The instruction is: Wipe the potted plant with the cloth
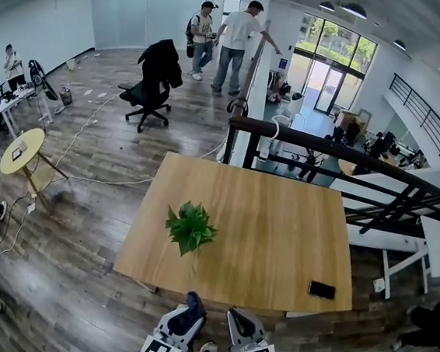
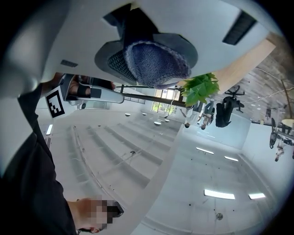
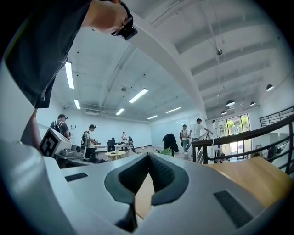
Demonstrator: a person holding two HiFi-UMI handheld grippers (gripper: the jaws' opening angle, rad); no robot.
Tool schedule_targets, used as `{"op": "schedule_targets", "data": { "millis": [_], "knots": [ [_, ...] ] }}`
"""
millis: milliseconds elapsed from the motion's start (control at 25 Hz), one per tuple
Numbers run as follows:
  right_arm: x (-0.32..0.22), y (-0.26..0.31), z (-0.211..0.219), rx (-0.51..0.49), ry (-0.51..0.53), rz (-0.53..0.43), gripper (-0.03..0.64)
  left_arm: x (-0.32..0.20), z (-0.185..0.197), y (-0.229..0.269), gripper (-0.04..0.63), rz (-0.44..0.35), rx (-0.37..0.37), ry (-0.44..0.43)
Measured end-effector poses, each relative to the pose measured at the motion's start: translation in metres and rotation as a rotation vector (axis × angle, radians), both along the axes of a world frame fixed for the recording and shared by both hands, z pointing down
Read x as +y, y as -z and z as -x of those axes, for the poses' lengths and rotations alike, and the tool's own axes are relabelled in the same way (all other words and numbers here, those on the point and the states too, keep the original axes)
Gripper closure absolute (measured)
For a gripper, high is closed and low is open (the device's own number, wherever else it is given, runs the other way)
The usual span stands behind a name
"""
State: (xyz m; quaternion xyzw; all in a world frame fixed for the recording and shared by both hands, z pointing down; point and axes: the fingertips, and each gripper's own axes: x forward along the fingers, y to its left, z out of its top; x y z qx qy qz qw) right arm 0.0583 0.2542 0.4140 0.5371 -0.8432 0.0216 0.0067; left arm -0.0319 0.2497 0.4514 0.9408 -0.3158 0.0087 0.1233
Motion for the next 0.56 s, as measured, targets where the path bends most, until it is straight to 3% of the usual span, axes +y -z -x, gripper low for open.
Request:
{"op": "schedule_targets", "data": {
  "millis": [320, 560],
  "knots": [
    [0.020, 0.012, -0.010, 0.040, -0.020, -0.039, 0.600, 0.017, -0.018, 0.010, 0.451, -0.020, 0.008, -0.051],
    [0.032, 0.025, -0.019, 0.061, -0.017, -0.089, 0.600, 0.024, -0.029, 0.012, 0.451, -0.043, -0.014, -0.039]
  ]
}}
